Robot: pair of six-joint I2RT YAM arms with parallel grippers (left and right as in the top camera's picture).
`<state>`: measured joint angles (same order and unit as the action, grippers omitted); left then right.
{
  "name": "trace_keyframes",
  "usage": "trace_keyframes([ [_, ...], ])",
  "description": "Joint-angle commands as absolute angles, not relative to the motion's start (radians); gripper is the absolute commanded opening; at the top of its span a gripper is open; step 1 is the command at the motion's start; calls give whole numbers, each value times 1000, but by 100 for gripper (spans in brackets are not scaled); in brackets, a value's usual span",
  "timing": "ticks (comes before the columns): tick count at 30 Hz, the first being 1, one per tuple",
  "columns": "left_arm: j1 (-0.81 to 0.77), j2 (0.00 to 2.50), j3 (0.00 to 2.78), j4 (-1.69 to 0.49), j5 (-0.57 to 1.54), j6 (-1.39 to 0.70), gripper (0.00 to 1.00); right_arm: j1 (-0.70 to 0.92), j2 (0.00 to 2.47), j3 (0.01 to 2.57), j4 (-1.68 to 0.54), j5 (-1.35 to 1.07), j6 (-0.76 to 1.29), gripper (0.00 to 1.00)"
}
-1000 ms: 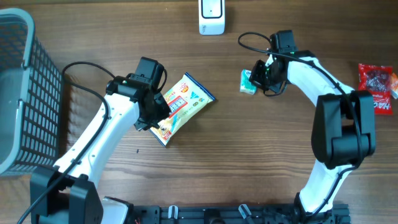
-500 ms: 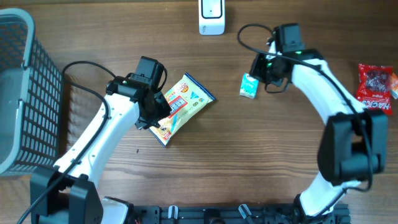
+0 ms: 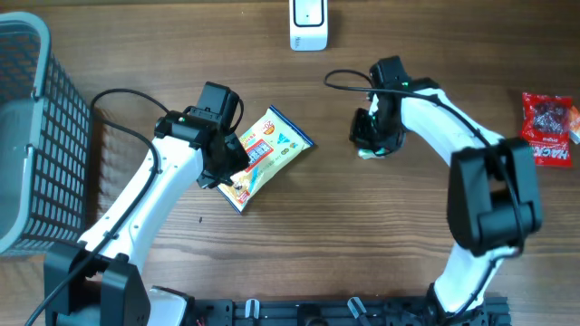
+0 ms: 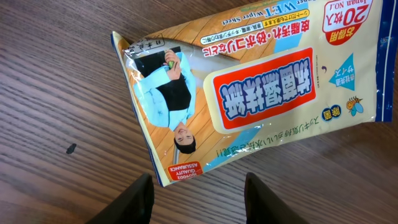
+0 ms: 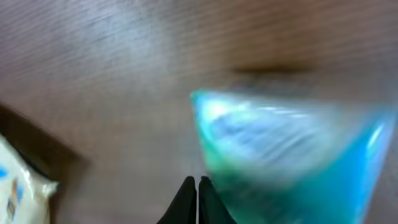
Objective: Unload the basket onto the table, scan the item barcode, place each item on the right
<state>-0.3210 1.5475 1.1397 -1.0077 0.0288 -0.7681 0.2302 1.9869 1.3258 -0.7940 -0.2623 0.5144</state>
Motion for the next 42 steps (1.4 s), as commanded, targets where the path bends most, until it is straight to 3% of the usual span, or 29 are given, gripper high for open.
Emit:
trace_keyframes([
  [1,-326,1554,1131,-1003,53,-770,45,228,1777,1324,-815,-246,459,5],
  [2,-326,1554,1131,-997,61,-770,46,228,1734,1324,-820,-245,442,11],
  [5,-326,1554,1131,-983,84,-770,47,228,1673,1324,-847,-187,441,71],
  [7,-326,1554,1131,-984,97,-770,50,213,1666,1324,-889,-129,451,100],
  [11,-326,1554,1131,-970,118,-766,61,106,1673,1320,-984,-131,498,100],
  [18,-408,1574,1131,-724,277,-764,63,-140,1685,1264,-996,-367,346,100],
  [21,-478,1651,1131,-552,360,-774,66,-223,1685,1190,-942,-402,345,100],
  [26,-571,1831,1132,-158,579,-818,83,-258,1685,1106,-889,-401,352,100],
  [28,-610,1890,1132,-25,579,-855,85,-258,1685,1088,-874,-401,352,100],
  [33,-695,1988,1132,125,424,-960,86,-258,1686,1085,-873,-401,352,100],
  [42,-809,2114,1132,203,256,-1043,74,-258,1686,1085,-873,-401,351,100],
])
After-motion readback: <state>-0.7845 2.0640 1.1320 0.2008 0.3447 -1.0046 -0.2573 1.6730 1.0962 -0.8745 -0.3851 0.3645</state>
